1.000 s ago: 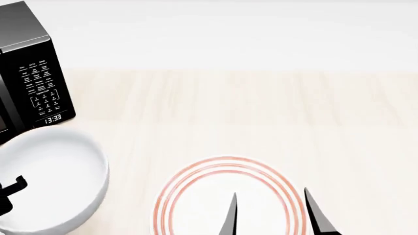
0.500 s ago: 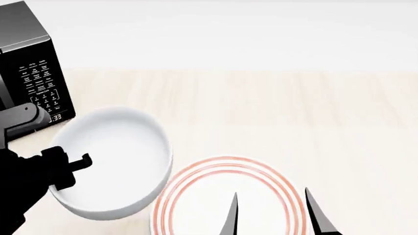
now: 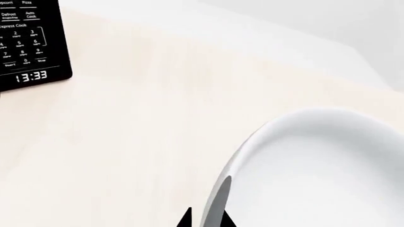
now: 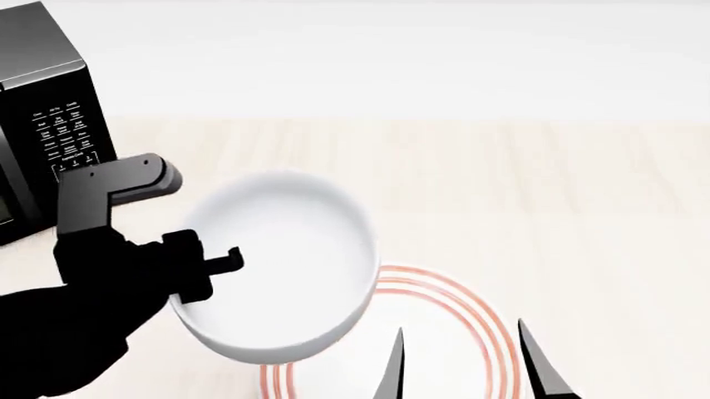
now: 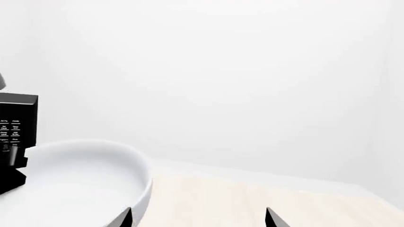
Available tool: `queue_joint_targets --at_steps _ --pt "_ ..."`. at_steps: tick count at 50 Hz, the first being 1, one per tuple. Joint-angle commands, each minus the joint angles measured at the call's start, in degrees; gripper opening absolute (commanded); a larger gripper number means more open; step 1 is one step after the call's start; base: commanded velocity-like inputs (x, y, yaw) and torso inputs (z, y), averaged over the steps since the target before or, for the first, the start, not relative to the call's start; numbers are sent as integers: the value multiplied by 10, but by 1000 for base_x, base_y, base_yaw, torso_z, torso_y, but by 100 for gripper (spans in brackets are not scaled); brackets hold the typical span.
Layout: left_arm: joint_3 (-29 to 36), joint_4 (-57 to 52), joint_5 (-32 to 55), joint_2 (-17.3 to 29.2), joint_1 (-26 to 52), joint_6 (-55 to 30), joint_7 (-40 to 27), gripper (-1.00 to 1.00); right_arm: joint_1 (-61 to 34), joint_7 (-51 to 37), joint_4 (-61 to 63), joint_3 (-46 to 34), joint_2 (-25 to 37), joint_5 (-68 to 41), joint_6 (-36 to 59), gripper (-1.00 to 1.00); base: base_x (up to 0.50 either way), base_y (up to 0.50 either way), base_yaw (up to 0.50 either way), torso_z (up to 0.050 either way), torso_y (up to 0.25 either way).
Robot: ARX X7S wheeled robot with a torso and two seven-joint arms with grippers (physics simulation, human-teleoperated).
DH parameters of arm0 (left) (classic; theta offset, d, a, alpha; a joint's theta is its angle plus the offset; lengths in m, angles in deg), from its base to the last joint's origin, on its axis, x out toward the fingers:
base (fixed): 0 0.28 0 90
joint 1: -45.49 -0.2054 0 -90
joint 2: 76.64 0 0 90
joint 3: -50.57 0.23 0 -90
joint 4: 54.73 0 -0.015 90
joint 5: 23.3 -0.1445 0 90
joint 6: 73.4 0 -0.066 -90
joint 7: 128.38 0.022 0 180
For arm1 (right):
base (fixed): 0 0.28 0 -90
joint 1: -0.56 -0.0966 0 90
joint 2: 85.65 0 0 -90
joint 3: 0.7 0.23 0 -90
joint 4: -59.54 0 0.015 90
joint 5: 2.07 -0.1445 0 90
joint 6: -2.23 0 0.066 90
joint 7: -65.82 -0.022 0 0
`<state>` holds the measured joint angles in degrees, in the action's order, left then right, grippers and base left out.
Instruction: Pick up the white bowl and put it on the plate.
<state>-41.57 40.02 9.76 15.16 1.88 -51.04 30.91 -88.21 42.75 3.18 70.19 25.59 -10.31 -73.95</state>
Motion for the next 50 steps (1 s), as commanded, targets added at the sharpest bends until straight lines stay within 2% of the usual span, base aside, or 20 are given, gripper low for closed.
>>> queue_joint_targets --at_steps 1,34,50 --pt "46 42 59 -12 8 67 -26 -100 -1 12 -3 13 -9 10 -5 100 0 0 0 0 0" --pt "214 181 174 -15 51 214 -70 -100 -2 8 -11 11 -5 5 -11 100 0 0 0 0 1" --pt "297 209 231 -12 50 291 -77 -100 -2 6 -10 10 -2 2 -10 100 0 0 0 0 0"
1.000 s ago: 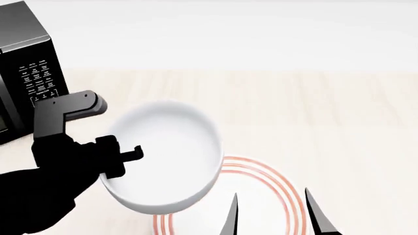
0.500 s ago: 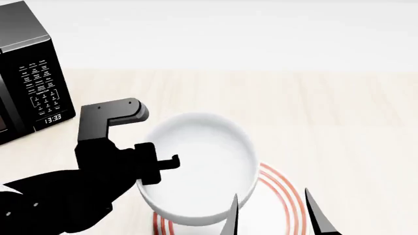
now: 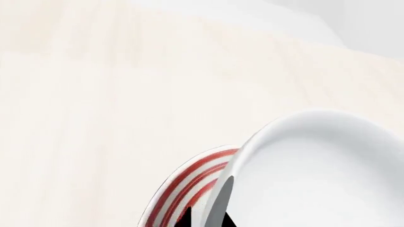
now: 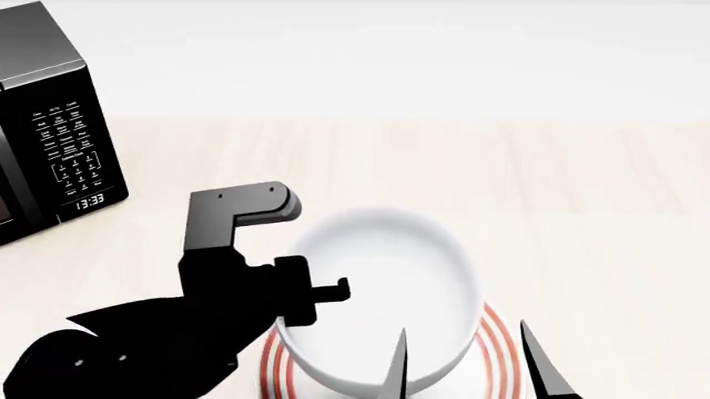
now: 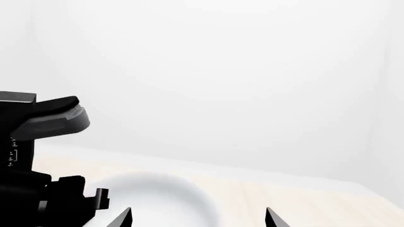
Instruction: Pick up the white bowl and put it on the plate.
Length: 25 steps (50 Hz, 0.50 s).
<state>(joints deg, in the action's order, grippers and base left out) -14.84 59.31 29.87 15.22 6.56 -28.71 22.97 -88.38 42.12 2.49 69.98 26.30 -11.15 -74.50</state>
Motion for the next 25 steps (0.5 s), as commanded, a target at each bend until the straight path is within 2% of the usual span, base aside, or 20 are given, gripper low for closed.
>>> queue_joint_targets --at_steps 1,25 --pt "33 16 32 -12 2 72 2 -100 0 12 -3 12 -9 10 -5 100 0 0 0 0 0" --pt "91 72 51 -7 6 145 3 -100 -1 10 -6 6 -7 11 -8 100 0 0 0 0 0"
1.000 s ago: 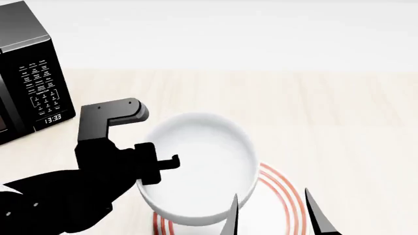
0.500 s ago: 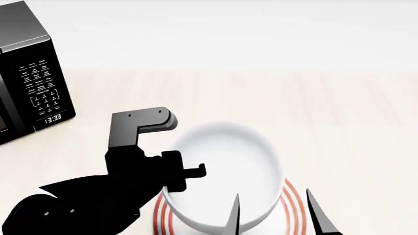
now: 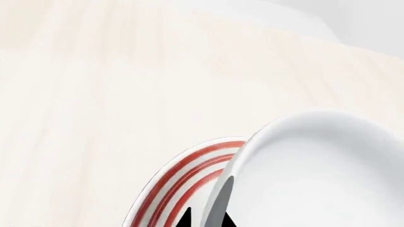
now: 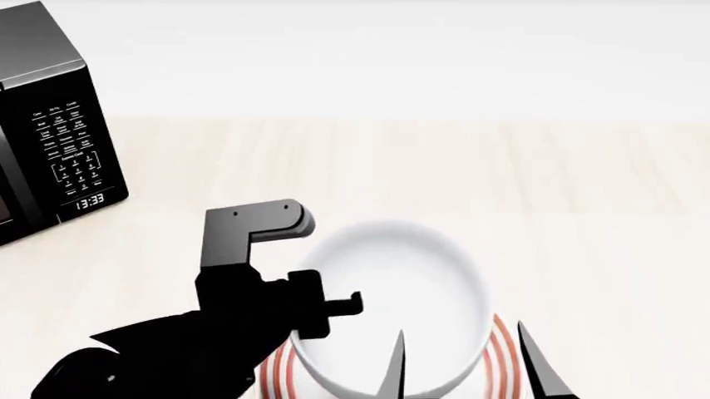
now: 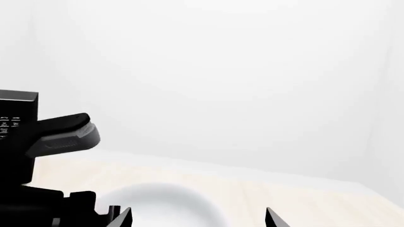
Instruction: Pick up the white bowl and put it on the plate.
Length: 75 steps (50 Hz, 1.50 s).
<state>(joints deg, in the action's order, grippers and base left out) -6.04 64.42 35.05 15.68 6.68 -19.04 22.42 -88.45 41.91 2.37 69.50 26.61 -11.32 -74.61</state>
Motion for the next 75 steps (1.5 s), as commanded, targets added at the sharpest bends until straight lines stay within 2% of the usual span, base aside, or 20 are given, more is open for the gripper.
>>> queue_joint_targets --at_steps 1,32,55,75 --pt "4 20 1 -11 6 49 7 -100 0 12 -6 11 -10 12 -7 100 0 0 0 0 0" --pt "84 117 47 -19 15 145 43 -100 -5 11 -13 3 -7 11 -9 100 0 0 0 0 1" --pt "206 183 144 -21 36 229 52 -100 -5 9 -12 1 -3 8 -8 100 0 0 0 0 0" --pt "365 235 281 -22 59 301 65 -100 -7 7 -16 -1 -2 7 -12 100 0 0 0 0 0"
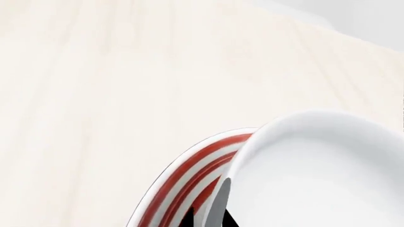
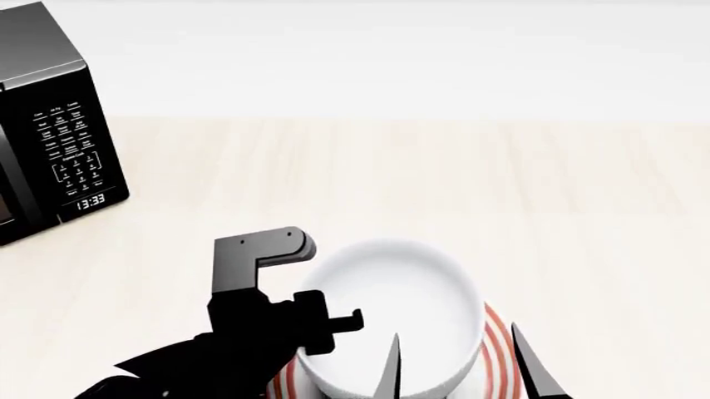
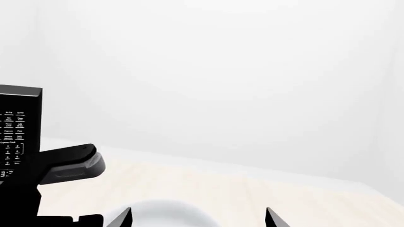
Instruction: Pick up the white bowl and put it on the plate.
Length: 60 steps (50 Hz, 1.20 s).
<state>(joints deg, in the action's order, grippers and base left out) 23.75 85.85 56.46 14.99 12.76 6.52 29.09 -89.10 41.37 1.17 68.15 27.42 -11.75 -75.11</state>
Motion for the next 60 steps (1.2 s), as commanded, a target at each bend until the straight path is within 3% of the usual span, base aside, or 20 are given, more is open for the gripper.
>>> queue_joint_targets --at_steps 1,17,21,35,40,55,57,60 --pt "68 15 67 -12 -2 51 -8 100 0 12 -5 12 -10 11 -8 100 0 0 0 0 0" --pt "72 -105 46 43 -6 78 -77 100 0 10 -1 11 -7 10 -6 100 0 0 0 0 0" --pt "89 -188 8 83 6 87 -140 100 -1 10 -1 11 -7 8 -5 100 0 0 0 0 0" --pt "111 -417 -71 193 23 97 -260 100 2 -5 42 20 2 12 13 100 0 0 0 0 0" --pt "130 -502 -117 233 16 105 -284 100 2 -16 103 33 11 10 44 100 0 0 0 0 0" --pt "166 -752 -267 360 -3 97 -442 100 -29 -36 277 22 21 15 157 100 0 0 0 0 0" --pt "170 -790 -305 381 0 85 -479 100 -47 -79 284 -5 57 -2 147 100 0 0 0 0 0" --pt "169 -818 -311 395 -8 98 -478 100 -117 -217 284 -99 164 -70 115 100 0 0 0 0 0"
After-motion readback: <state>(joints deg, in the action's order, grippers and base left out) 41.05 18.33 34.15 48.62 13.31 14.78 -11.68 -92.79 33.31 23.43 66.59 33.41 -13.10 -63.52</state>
